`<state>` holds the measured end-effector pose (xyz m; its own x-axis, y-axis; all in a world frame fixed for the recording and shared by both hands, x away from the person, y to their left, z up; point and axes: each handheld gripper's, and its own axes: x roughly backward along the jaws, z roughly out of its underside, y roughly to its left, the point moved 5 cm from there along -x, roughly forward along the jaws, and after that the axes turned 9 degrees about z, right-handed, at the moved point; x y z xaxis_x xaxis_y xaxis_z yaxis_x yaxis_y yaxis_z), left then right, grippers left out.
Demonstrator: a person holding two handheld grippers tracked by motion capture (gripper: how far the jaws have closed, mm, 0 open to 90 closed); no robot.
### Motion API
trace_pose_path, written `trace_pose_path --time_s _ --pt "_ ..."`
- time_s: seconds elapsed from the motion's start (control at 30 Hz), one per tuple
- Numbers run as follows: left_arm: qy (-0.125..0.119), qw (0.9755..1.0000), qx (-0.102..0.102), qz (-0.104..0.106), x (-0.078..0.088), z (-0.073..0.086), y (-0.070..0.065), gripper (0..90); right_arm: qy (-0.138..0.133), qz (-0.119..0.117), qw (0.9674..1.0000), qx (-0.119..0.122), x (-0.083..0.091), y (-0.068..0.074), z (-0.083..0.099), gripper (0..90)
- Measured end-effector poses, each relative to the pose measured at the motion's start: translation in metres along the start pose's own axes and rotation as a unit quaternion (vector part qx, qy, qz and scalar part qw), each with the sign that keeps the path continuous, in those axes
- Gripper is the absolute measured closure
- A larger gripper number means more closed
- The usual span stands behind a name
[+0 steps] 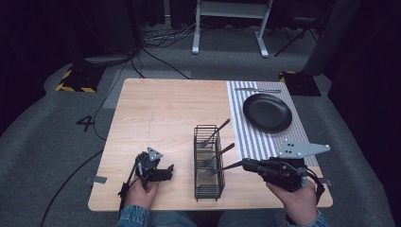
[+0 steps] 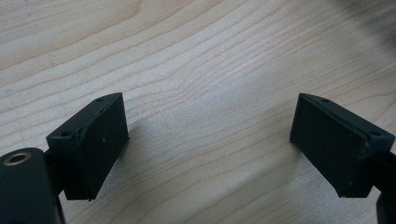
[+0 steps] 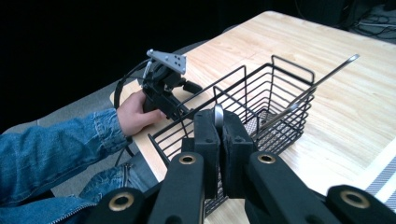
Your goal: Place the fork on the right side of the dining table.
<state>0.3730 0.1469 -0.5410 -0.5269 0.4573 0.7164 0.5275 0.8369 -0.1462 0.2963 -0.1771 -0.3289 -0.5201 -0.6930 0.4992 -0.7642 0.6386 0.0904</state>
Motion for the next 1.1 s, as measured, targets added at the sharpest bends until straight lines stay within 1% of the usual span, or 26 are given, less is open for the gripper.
trace_pose_path --time_s 0.17,0.27,0.33,0.37,0.4,0.6,0.63,0.8,0.87,0.9,0.93,0.97,1.0,1.07,1.1 --pt "0.0 1.0 0.0 0.0 0.0 0.0 0.0 11.3 -0.012 0.003 0.9999 -0.004 0.012 -0.004 -0.005 87.1" --pt "0.0 1.0 0.0 0.0 0.0 0.0 0.0 11.3 -0.015 0.004 0.9999 -0.005 0.016 -0.005 -0.007 87.1" --pt "0.0 1.0 0.0 0.0 0.0 0.0 0.0 11.3 -0.02 0.005 0.9998 -0.005 0.022 -0.007 -0.009 87.2" --pt "0.0 1.0 0.0 0.0 0.0 0.0 0.0 11.3 -0.02 0.005 0.9998 -0.005 0.022 -0.007 -0.009 87.2" --pt "0.0 1.0 0.0 0.0 0.0 0.0 0.0 11.3 -0.024 0.006 0.9997 -0.006 0.027 -0.009 -0.011 87.2" --pt "0.0 1.0 0.0 0.0 0.0 0.0 0.0 11.3 -0.033 0.008 0.9994 -0.011 0.035 -0.013 -0.014 87.1" --pt "0.0 1.0 0.0 0.0 0.0 0.0 0.0 11.3 -0.035 0.01 0.9992 -0.012 0.039 -0.015 -0.015 87.1" --pt "0.0 1.0 0.0 0.0 0.0 0.0 0.0 11.3 -0.039 0.014 0.999 -0.013 0.046 -0.018 -0.016 87.2" --pt "0.0 1.0 0.0 0.0 0.0 0.0 0.0 11.3 -0.044 0.021 0.9987 -0.012 0.053 -0.02 -0.017 87.1" --pt "0.0 1.0 0.0 0.0 0.0 0.0 0.0 11.3 -0.044 0.021 0.9987 -0.012 0.053 -0.02 -0.017 87.1" --pt "0.0 1.0 0.001 0.0 0.0 0.0 0.0 11.3 -0.046 0.024 0.9986 -0.012 0.057 -0.022 -0.017 87.2" --pt "0.0 1.0 0.001 0.0 0.0 0.0 0.0 11.3 -0.046 0.024 0.9986 -0.012 0.057 -0.022 -0.017 87.2" --pt "0.0 1.0 0.001 0.0 0.0 0.0 0.0 11.3 -0.049 0.028 0.9983 -0.013 0.063 -0.024 -0.016 87.2" --pt "0.001 1.0 0.001 0.001 0.0 0.0 0.0 11.3 -0.052 0.034 0.998 -0.015 0.068 -0.027 -0.016 87.2" --pt "0.001 1.0 0.001 0.001 0.0 0.0 0.0 11.3 -0.052 0.034 0.998 -0.015 0.068 -0.027 -0.016 87.2"
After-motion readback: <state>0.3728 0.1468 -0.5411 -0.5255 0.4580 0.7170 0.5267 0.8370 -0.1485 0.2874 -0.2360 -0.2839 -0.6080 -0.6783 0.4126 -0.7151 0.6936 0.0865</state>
